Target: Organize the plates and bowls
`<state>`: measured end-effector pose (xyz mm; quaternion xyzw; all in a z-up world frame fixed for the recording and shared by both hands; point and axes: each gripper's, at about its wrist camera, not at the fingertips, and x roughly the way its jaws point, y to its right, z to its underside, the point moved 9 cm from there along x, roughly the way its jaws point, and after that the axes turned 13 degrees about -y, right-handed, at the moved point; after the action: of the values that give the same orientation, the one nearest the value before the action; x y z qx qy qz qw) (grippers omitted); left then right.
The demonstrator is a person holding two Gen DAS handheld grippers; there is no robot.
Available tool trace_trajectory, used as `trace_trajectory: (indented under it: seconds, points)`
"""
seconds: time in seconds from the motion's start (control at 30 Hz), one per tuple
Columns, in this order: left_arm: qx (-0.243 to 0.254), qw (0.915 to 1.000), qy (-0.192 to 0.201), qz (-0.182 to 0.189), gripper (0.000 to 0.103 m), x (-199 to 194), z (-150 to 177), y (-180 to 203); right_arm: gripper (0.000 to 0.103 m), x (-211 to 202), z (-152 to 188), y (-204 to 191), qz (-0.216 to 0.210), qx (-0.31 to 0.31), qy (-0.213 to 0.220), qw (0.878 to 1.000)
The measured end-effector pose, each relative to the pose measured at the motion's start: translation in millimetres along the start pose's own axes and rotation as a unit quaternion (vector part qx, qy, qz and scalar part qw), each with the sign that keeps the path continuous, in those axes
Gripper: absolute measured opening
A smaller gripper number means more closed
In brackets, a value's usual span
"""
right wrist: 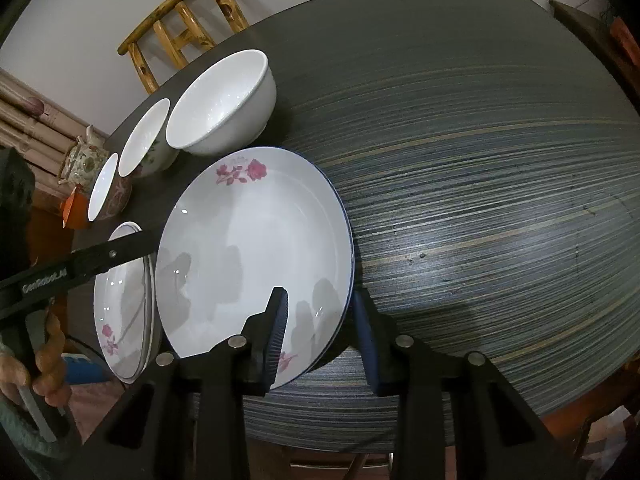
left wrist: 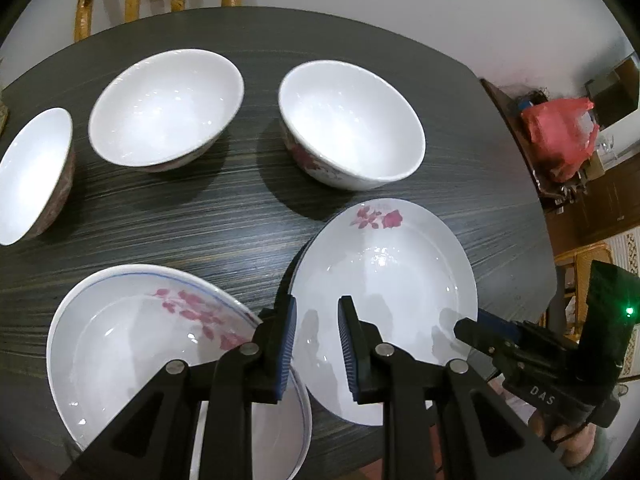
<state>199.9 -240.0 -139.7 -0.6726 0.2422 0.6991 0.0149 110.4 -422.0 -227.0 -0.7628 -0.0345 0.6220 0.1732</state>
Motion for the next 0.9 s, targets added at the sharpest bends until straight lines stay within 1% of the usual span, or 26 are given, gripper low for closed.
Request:
trace_trajectory:
  seconds: [0.13,0.27,0.4,0.47,0.6,0.67,0.77,0.9]
  points:
    - [-0.003,1.0,-0.006,-0.002,0.022,5,-5,-1,0.03,3,0,0,-0.006,0.003,-0.001,1.0]
    - [0.003,0.9999,-0.004,-0.009,0.022,5,-10,2,0.025,7,1,2,-0.013,0.009,-0.005,1.0]
    - [0.011,0.9998,0.008,-0.016,0.022,0,-12,3,0.022,12,1,3,-0.018,0.012,-0.009,1.0]
    - [0.018,0.9994,0.013,-0.028,0.022,-4,-14,3,0.021,13,0,4,-0.019,0.013,-0.009,1.0]
    - [0.009,0.999,0.003,-0.043,0.022,0,-15,-6,0.016,15,-1,5,-0.01,0.012,-0.009,1.0]
    - [0.005,0.999,-0.002,-0.045,0.022,5,-15,-8,0.012,16,-1,6,-0.004,0.012,-0.006,1.0]
    - [-0.003,0.9992,-0.015,-0.038,0.022,13,-13,-8,0.012,16,-2,8,-0.002,0.014,-0.006,1.0]
    - [-0.001,0.999,-0.027,-0.035,0.022,22,-12,1,0.012,15,-3,9,0.004,0.013,-0.002,1.0]
